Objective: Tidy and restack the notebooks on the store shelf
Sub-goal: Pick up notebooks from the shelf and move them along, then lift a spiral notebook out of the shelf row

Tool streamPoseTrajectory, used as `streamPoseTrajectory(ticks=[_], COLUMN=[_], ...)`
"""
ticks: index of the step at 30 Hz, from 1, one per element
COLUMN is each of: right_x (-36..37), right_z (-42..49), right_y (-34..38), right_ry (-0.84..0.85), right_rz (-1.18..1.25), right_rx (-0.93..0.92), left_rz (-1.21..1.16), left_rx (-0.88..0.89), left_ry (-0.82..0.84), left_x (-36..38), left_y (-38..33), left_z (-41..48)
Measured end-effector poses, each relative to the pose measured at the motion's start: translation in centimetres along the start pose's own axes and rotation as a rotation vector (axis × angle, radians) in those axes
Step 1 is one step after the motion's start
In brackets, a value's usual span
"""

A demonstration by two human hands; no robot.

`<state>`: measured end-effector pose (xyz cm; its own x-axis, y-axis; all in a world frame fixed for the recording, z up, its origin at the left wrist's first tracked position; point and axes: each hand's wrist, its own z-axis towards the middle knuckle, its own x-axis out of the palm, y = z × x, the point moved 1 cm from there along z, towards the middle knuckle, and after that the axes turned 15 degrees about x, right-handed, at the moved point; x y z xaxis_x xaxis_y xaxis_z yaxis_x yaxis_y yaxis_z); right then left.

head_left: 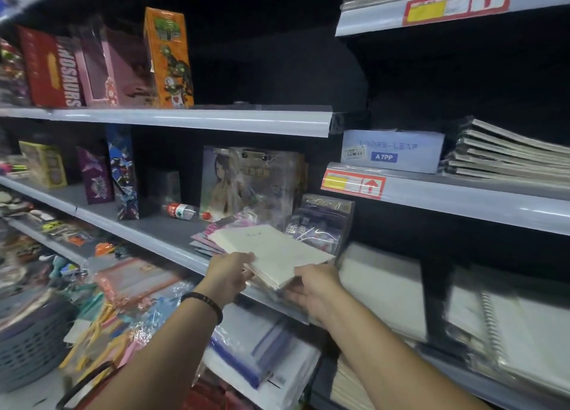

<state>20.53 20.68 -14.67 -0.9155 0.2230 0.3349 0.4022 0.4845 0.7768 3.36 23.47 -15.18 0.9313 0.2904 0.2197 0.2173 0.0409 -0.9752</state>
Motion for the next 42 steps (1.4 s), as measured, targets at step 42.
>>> streamPoseTrajectory(ticks=[42], right_x=[-37.4], right_z=[-25.4], right_y=[-3.9], right_ry=[-0.616], right_rz=[-0.018], right_rx=[-0.394], left_rz=[0.608], left_rx=[0.875], left_ry=[0.686], left_x=[21.9], left_y=[6.6], left_z=[-32.7])
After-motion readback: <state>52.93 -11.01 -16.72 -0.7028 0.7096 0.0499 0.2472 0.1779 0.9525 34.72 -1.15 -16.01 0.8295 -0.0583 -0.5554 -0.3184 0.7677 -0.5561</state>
